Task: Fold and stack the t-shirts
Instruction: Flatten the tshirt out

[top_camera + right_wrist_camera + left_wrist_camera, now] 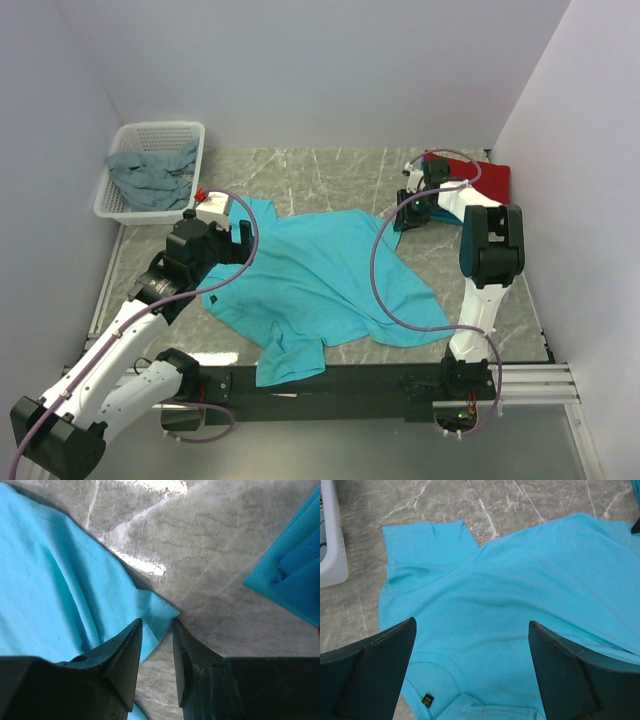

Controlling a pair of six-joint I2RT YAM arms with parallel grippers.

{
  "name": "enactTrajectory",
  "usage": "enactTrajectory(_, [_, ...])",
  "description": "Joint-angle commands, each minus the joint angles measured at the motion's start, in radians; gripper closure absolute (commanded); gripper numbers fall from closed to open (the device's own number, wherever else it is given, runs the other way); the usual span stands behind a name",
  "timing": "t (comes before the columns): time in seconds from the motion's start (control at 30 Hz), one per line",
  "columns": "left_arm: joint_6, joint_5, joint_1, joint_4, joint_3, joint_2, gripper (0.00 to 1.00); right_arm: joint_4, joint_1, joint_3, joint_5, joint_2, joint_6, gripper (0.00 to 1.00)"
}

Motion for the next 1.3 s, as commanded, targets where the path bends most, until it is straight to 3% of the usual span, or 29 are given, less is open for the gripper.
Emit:
enactTrajectory(0.0, [0.016, 0.013, 0.005, 0.033, 0.000, 0.000, 0.01, -0.029, 0.006, 0.034, 0.018, 0.019, -0.002, 0.62])
enactTrajectory(0.13, [0.014, 0.014, 0.005, 0.033, 0.000, 0.002, 0.01, -0.033, 0.009, 0.043, 0.030, 0.025, -0.002, 0.67])
enactTrajectory(0.33, [0.008, 0.010, 0.005, 0.040, -0.006, 0.010, 0.01, -0.053, 0.023, 0.106, 0.054, 0.059, -0.016, 0.87])
enactTrajectory(0.37, [0.004, 0.008, 0.005, 0.046, -0.008, 0.014, 0.00, -0.047, 0.026, 0.106, 0.059, 0.057, -0.019, 0.94])
enactTrajectory(0.5, [-0.035, 0.068, 0.057, 0.109, -0.011, 0.063, 0.01, -0.007, 0.029, 0.118, 0.100, 0.028, -0.046, 1.00])
enactTrajectory(0.67, [-0.174, 0.245, 0.252, 0.106, 0.142, 0.331, 0.04, 0.048, 0.029, 0.155, 0.093, -0.005, -0.071, 1.00])
enactTrajectory(0.77, [-0.196, 0.225, 0.288, 0.113, 0.279, 0.536, 0.09, 0.066, 0.032, 0.167, 0.064, -0.027, -0.071, 1.00])
enactTrajectory(0.93, [-0.155, 0.175, 0.309, 0.007, 0.620, 0.970, 0.34, 0.103, 0.058, 0.152, 0.076, -0.082, -0.097, 1.00])
enactTrajectory(1.0, [-0.132, 0.156, 0.312, -0.062, 0.760, 1.072, 0.41, 0.109, 0.064, 0.146, 0.082, -0.099, -0.103, 1.00])
enactTrajectory(1.27, [-0.050, 0.045, 0.321, -0.130, 0.988, 1.301, 0.41, 0.135, 0.066, 0.147, 0.128, -0.113, -0.103, 1.00])
